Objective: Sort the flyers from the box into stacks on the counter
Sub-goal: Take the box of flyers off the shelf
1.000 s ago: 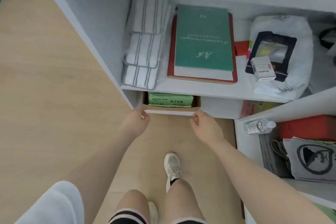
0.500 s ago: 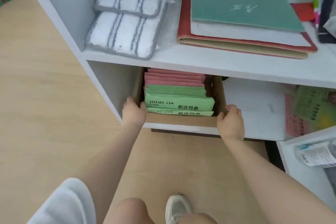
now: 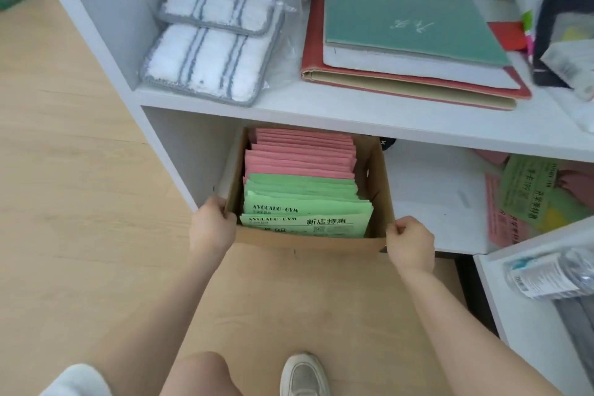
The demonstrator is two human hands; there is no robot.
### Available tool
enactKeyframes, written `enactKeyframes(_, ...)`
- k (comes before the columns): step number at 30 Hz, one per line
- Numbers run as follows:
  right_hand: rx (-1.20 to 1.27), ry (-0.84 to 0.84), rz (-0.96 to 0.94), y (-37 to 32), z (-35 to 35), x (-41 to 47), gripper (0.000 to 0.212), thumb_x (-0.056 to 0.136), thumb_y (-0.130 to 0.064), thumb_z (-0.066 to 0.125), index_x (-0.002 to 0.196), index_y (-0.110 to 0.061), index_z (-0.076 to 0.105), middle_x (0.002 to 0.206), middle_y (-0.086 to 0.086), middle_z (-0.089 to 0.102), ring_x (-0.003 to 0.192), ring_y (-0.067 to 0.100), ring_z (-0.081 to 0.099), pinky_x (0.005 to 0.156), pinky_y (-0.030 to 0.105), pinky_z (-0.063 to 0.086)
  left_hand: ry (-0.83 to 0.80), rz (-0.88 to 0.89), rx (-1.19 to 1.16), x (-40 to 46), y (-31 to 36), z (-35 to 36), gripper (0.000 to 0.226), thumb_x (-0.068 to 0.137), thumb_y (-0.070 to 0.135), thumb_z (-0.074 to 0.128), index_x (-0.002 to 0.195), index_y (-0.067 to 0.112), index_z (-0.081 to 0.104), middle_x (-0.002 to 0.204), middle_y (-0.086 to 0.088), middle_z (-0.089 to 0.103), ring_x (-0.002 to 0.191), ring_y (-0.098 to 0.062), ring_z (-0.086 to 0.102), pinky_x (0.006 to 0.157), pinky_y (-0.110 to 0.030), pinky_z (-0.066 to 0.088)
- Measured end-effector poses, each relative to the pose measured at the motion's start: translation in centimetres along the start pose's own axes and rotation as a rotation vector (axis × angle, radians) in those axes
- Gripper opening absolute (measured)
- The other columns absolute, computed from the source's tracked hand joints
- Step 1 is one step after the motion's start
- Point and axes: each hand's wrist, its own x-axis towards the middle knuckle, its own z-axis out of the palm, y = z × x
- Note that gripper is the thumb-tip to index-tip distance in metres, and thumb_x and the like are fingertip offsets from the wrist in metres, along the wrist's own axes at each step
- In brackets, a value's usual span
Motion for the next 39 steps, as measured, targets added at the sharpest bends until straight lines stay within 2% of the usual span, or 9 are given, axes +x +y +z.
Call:
enactKeyframes(6, -0.091, -0.013, -0.015, 2.6, -2.0, -3.4, 0.013, 0.089, -0.016, 0.051, 0.088, -0.009, 0.061, 0.084, 0.007, 0.062, 0.074, 0.025, 0.049, 0.061, 0.029, 0.038, -0.020, -0.057, -0.068, -5.3, -1.6, -0.4, 0.022, 0.080, 0.001, 0.051, 0.101, 0.007, 0.056, 0.098, -0.011, 0.065, 0.088, -0.033, 0.060, 0.071, -0.035, 0.045)
enactKeyframes(10, -0.190, -0.092, -0.087, 1.2, -1.7, -1.0, 0.014, 0.091, -0.019, 0.049, 0.099, -0.009, 0.056, 0.094, 0.009, 0.061, 0.081, 0.029, 0.053, 0.062, 0.029, 0.038, -0.071, -0.065, -0.113, -2.8, 0.1, -0.3, 0.033, 0.082, 0.001, 0.050, 0.115, 0.006, 0.052, 0.108, -0.013, 0.064, 0.091, -0.030, 0.060, 0.071, -0.031, 0.042)
enactKeyframes(13, -0.233, -0.092, -0.113, -0.8, -1.0, 1.6, 0.019, 0.092, -0.022, 0.049, 0.105, -0.008, 0.053, 0.098, 0.012, 0.061, 0.081, 0.030, 0.053, 0.064, 0.030, 0.039, -0.090, -0.066, 0.006, 0.3, 1.6, 0.0, 0.036, 0.084, 0.007, 0.051, 0.119, 0.005, 0.044, 0.104, -0.019, 0.063, 0.090, -0.034, 0.057, 0.072, -0.034, 0.042)
enactKeyframes(17, -0.353, -0.133, -0.082, -1.9, -0.2, 4.3, 0.020, 0.093, -0.024, 0.048, 0.102, -0.007, 0.051, 0.103, 0.014, 0.060, 0.093, 0.034, 0.057, 0.066, 0.031, 0.039, -0.127, -0.086, 0.124, 2.9, 1.9, 0.7, 0.029, 0.085, 0.013, 0.054, 0.113, 0.007, 0.050, 0.104, -0.020, 0.063, 0.097, -0.037, 0.057, 0.072, -0.033, 0.042)
enactKeyframes(21, -0.312, -0.165, -0.048, -1.8, 0.8, 5.3, 0.023, 0.092, -0.022, 0.051, 0.106, -0.004, 0.050, 0.108, 0.018, 0.061, 0.098, 0.037, 0.058, 0.067, 0.031, 0.039, -0.110, -0.095, 0.120, 3.1, 1.6, 1.1, 0.016, 0.085, 0.020, 0.059, 0.095, 0.008, 0.058, 0.086, -0.011, 0.060, 0.082, -0.030, 0.053, 0.065, -0.030, 0.038)
enactKeyframes(24, -0.338, -0.135, -0.049, -1.5, 1.0, 5.2, 0.021, 0.092, -0.019, 0.050, 0.104, -0.002, 0.050, 0.108, 0.021, 0.060, 0.098, 0.040, 0.058, 0.067, 0.033, 0.039, -0.079, -0.067, 0.160, 2.9, 1.3, 1.2, 0.011, 0.085, 0.015, 0.057, 0.081, 0.006, 0.052, 0.076, -0.010, 0.053, 0.077, -0.031, 0.050, 0.063, -0.030, 0.036)
enactKeyframes(29, -0.306, -0.122, -0.042, -0.8, 0.2, 4.1, 0.017, 0.092, -0.018, 0.050, 0.097, -0.002, 0.051, 0.103, 0.019, 0.061, 0.094, 0.039, 0.058, 0.066, 0.032, 0.040, -0.032, -0.020, 0.152, 1.9, 0.7, 0.9, 0.011, 0.083, 0.008, 0.054, 0.078, -0.001, 0.053, 0.075, -0.020, 0.059, 0.071, -0.033, 0.050, 0.059, -0.032, 0.038)
enactKeyframes(33, -0.281, -0.121, -0.014, 0.4, -2.0, 1.0, 0.014, 0.091, -0.019, 0.050, 0.092, -0.005, 0.050, 0.096, 0.017, 0.062, 0.087, 0.037, 0.058, 0.063, 0.032, 0.040, -0.066, -0.034, 0.172, -1.1, 0.5, -0.3, 0.017, 0.084, 0.009, 0.054, 0.070, 0.002, 0.047, 0.067, -0.015, 0.053, 0.067, -0.033, 0.048, 0.055, -0.033, 0.034)
enactKeyframes(39, -0.251, -0.156, 0.130, 0.0, -11.0, -7.9, 0.011, 0.089, -0.018, 0.055, 0.089, -0.007, 0.054, 0.094, 0.018, 0.064, 0.088, 0.038, 0.059, 0.063, 0.032, 0.041, -0.180, -0.042, 0.223, -8.4, 4.5, -7.9, 0.011, 0.085, 0.011, 0.053, 0.077, 0.003, 0.054, 0.069, -0.011, 0.055, 0.068, -0.031, 0.049, 0.057, -0.031, 0.034)
